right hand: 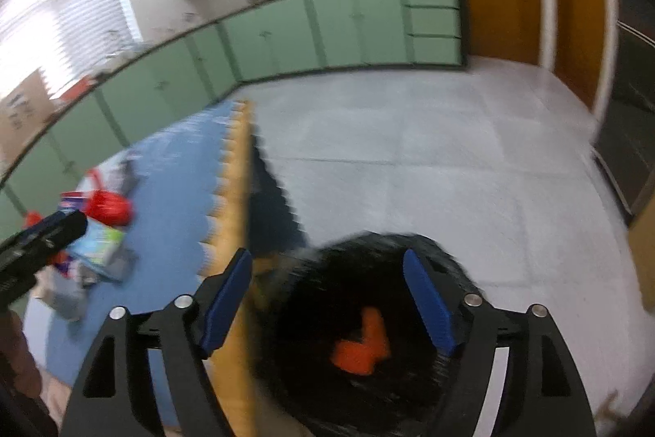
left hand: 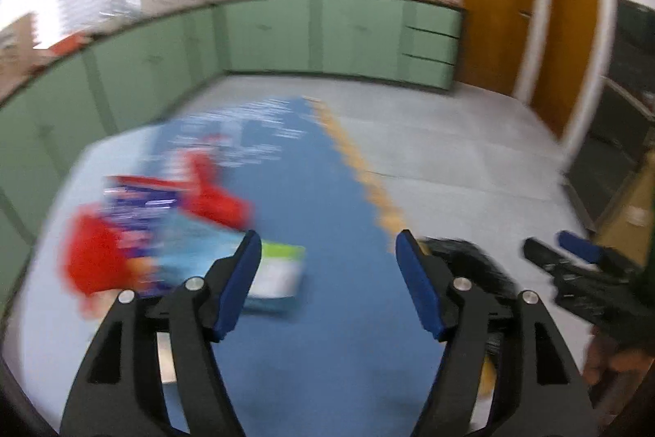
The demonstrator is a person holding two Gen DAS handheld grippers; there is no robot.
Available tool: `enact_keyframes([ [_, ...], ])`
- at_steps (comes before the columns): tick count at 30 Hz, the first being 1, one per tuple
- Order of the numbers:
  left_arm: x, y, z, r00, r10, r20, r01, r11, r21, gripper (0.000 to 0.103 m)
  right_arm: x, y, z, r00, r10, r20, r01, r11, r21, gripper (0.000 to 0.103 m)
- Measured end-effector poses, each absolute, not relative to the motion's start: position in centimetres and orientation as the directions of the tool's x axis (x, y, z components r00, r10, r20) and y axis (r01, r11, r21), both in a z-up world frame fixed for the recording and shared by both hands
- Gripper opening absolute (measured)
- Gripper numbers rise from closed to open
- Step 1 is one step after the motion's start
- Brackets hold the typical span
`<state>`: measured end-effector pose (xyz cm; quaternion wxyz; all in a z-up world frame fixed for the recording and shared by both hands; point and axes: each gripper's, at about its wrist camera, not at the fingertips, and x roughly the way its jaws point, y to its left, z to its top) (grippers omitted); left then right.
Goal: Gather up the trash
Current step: 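Release both foam nets into the black bin, then grasp the white paper cup with the left gripper and lift it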
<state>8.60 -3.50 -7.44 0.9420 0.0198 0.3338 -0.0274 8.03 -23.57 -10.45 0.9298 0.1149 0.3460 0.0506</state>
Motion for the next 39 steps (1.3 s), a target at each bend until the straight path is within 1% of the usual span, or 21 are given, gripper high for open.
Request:
enact_keyframes([
  [3, 7.6, -0.6, -7.3, 0.773, 0.095, -0.627, -0.074, 0.995, 0.060, 0.074, 8.7, -20.4, -9.9, 0.752, 0.244, -0.613, -0.106, 0.962, 0.253, 0.077],
  [6, 7.1, 1.5, -8.0, 0.736, 0.166, -0.657, -0.159, 0.985, 0.070, 0.077, 9.1, -17.2, -9.6, 0.736, 0.309, -0.602, -0.178, 0.947, 0.269, 0.077],
  [9, 6.9, 2.8, -8.7, 0.705, 0.186, -0.684, -0.202, 0.978, 0.057, 0.077, 8.8, -15.1, -9.3, 0.728, 0.332, -0.599, -0.220, 0.942, 0.254, 0.077],
  [12, 7.6, 3.7, -9.4, 0.690, 0.171, -0.703, -0.206, 0.978, 0.035, 0.077, 8.2, -14.1, -9.0, 0.732, 0.334, -0.594, -0.244, 0.942, 0.230, 0.077],
  [14, 7.2, 3.6, -9.9, 0.684, 0.152, -0.714, -0.190, 0.981, 0.027, 0.074, 8.0, -13.8, -8.9, 0.735, 0.328, -0.594, -0.245, 0.945, 0.218, 0.077],
  [16, 7.3, 3.3, -10.6, 0.673, 0.134, -0.727, -0.172, 0.985, 0.023, 0.065, 8.1, -13.7, -8.9, 0.735, 0.321, -0.597, -0.236, 0.947, 0.219, 0.077],
  [17, 7.3, 3.3, -10.8, 0.670, 0.128, -0.731, -0.165, 0.986, 0.021, 0.063, 8.1, -14.1, -8.9, 0.735, 0.320, -0.597, -0.233, 0.947, 0.220, 0.077],
  [19, 7.2, 3.2, -11.4, 0.661, 0.117, -0.741, -0.154, 0.988, 0.019, 0.051, 8.2, -14.2, -9.0, 0.736, 0.316, -0.599, -0.227, 0.948, 0.221, 0.077],
  [22, 7.1, 3.5, -11.5, 0.661, 0.117, -0.741, -0.161, 0.987, 0.013, 0.041, 8.2, -14.1, -9.1, 0.733, 0.316, -0.602, -0.230, 0.949, 0.218, 0.077],
  [29, 6.2, 4.4, -10.9, 0.688, 0.115, -0.717, -0.190, 0.981, -0.024, 0.034, 8.3, -13.6, -9.4, 0.720, 0.339, -0.605, -0.258, 0.941, 0.221, 0.077],
  [35, 5.2, 4.3, -9.4, 0.745, 0.130, -0.654, -0.188, 0.982, -0.020, 0.032, 9.1, -12.1, -9.6, 0.703, 0.387, -0.597, -0.306, 0.922, 0.238, 0.077],
  [39, 5.9, 4.5, -10.0, 0.729, 0.124, -0.673, -0.190, 0.981, -0.026, 0.032, 10.1, -10.3, -10.0, 0.683, 0.412, -0.603, -0.341, 0.910, 0.236, 0.077],
])
